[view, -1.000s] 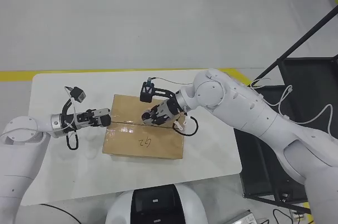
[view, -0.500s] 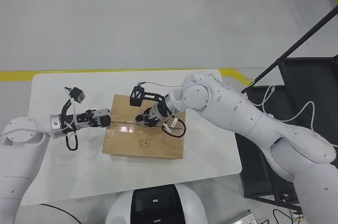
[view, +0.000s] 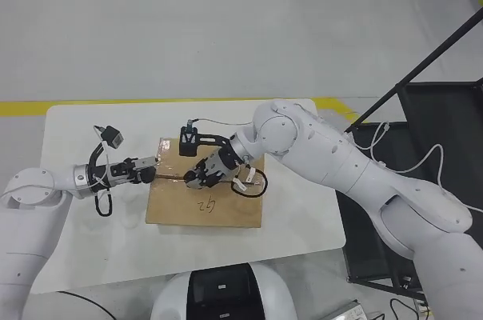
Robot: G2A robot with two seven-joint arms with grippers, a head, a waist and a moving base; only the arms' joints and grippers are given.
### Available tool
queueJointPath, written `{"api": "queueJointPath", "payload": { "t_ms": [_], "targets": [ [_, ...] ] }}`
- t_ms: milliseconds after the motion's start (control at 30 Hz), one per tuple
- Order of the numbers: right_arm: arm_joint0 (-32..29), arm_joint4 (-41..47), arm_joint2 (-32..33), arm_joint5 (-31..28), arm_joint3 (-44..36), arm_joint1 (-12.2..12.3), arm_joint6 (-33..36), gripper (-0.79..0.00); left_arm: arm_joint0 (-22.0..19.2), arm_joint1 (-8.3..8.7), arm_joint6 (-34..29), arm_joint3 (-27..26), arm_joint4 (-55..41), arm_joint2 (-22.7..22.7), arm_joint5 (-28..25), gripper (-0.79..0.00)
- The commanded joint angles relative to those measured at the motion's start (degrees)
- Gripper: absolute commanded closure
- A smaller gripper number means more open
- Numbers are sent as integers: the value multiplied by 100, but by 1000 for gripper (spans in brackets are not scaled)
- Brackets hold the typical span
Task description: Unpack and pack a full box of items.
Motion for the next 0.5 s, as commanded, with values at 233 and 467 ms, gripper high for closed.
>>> {"api": "queueJointPath", "payload": {
  "t_ms": [233, 467],
  "targets": [
    [-108, 354, 142, -222, -147, 298, 108, 0, -117, -48, 2, 108, 39, 157, 27, -785],
    [-62, 368, 2, -180, -152, 466, 148, 0, -159, -67, -22, 78, -126, 145, -50, -785]
  ]
}}
